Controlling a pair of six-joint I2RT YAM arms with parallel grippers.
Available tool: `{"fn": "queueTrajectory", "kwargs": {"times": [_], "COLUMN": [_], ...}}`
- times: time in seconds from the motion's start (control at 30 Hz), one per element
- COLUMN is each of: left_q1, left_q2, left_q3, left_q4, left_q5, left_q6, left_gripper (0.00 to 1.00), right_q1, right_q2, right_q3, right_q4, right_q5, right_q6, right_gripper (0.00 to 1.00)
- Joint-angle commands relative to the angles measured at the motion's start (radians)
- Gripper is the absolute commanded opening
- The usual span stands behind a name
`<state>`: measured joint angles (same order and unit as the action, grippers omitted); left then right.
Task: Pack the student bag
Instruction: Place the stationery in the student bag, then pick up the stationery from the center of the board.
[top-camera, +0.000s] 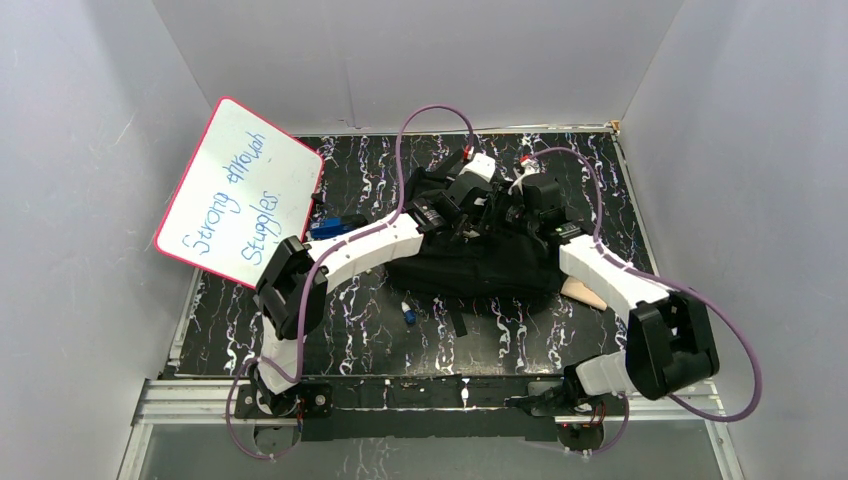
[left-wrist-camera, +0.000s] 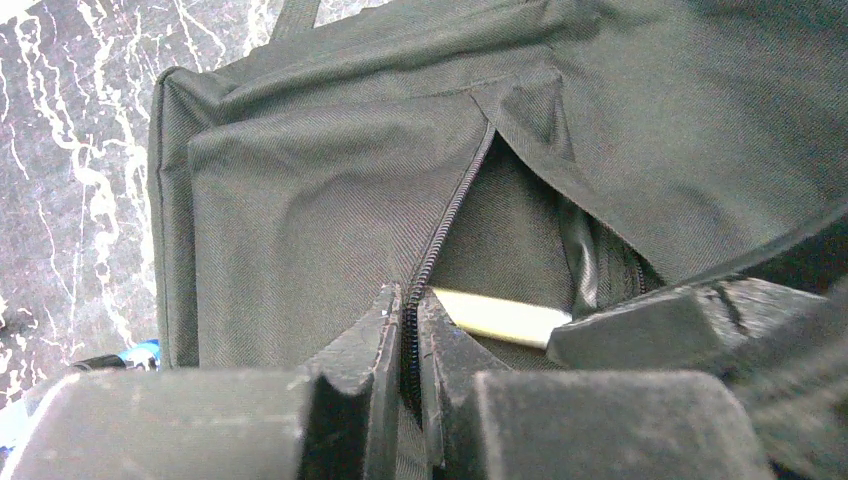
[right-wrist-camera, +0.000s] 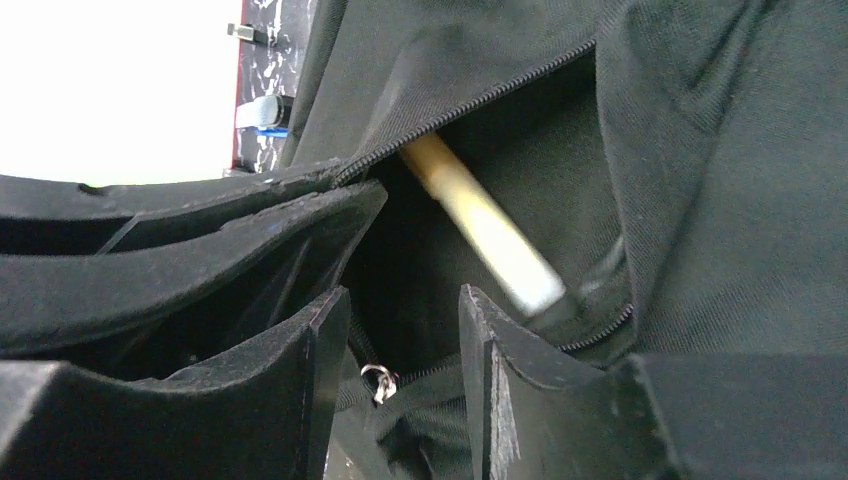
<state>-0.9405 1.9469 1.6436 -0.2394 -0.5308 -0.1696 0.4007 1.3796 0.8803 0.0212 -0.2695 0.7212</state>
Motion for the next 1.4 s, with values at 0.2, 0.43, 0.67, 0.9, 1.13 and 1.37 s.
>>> {"fn": "queueTrajectory", "kwargs": {"times": [0.2,0.43,0.67,0.9,1.13,1.37], "left_q1": [-0.004,-0.004,-0.004,0.027,0.219,0.343], "left_q2": [-0.057,-0.079,-0.181,-0.393,-0.506,-0.458], "left_q3": [0.011,0.009,0.0,-0.183,-0.395,-0.492], "left_q4": [0.018,-0.011,-0.037,-0.076,-0.237,-0.21], "left_q5": [-0.009,-0.015,0.003,-0.108,-0.096,-0.039], "left_q6": [-0.021,-0.025,-0.061,-0.14,-0.394,-0.475], "left_gripper": [0.0,0.14,0.29,0.36,0.37,0.4], "right_q1": [0.007,0.006,0.004,0.006,0.005,0.005], "right_q2": [-0.119,-0.188,-0.269,-0.309,-0.31,-0.328], "right_q3": [0.011,0.003,-0.027,-0.035,-0.041,-0.053], "right_q4": [-0.117,-0.166,-0.211,-0.242,-0.242,-0.253], "right_q5": [0.15,0.214,0.256,0.291,0.279,0.276], "right_q6": [-0.111,-0.139,-0.149,-0.161,-0.161,-0.153], "right_gripper": [0.5,0.45,0.45,0.45,0.45,0.45]}}
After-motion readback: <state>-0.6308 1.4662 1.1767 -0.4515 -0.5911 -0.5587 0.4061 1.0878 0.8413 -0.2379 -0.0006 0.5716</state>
